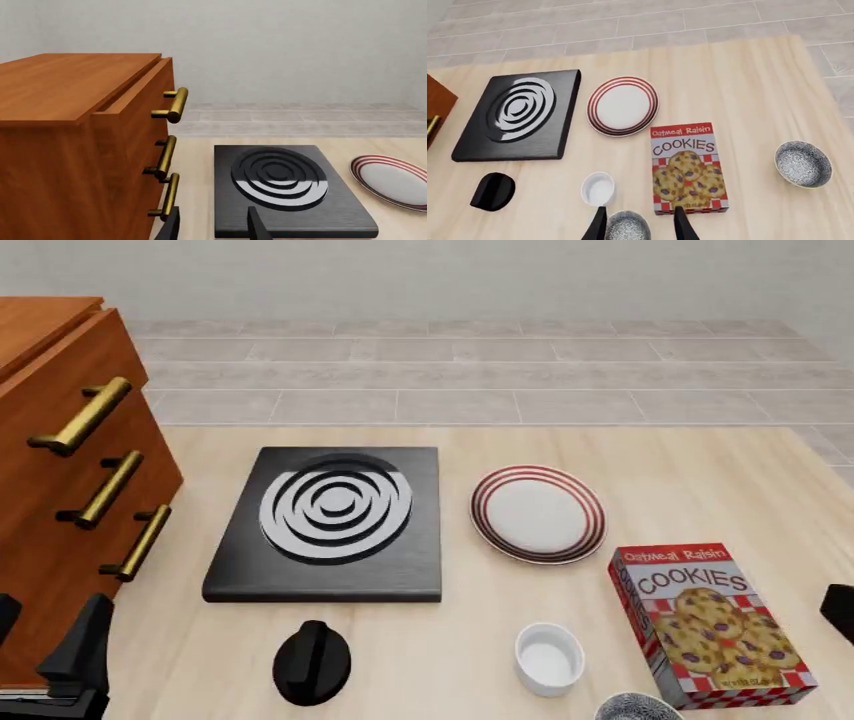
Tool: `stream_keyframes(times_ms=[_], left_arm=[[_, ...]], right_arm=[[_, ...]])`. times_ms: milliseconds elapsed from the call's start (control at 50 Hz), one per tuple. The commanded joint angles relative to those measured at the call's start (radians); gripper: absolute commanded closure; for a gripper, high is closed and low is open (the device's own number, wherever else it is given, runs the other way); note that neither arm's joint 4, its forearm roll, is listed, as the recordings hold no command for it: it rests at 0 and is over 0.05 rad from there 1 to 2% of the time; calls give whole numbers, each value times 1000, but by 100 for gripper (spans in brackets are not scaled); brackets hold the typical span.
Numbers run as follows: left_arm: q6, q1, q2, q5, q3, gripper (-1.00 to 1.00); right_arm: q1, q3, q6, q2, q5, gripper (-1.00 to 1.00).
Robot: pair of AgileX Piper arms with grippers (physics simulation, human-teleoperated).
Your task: Pick the akita bowl next to the ramekin and place it on the plate.
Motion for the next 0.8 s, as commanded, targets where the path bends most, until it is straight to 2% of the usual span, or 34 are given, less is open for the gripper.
stream_keyframes(times_ms=[20, 120, 240, 580, 700, 720, 800], left_arm=[[0, 0, 0, 0, 0, -100], [0, 0, 0, 0, 0, -100], [0, 0, 0, 0, 0, -100], [0, 0, 0, 0, 0, -100], [0, 0, 0, 0, 0, -100], [0, 0, 0, 0, 0, -100], [0, 0, 0, 0, 0, -100]], right_arm=[[-36, 36, 1, 29, 42, -100], [-83, -3, -21, 16, 79, -100], [-89, -20, -15, -2, 132, -100], [-115, 104, 5, -53, 166, -100], [-108, 175, 26, -92, 166, -100], [-101, 202, 43, -99, 166, -100], [-97, 249, 48, -124, 166, -100]])
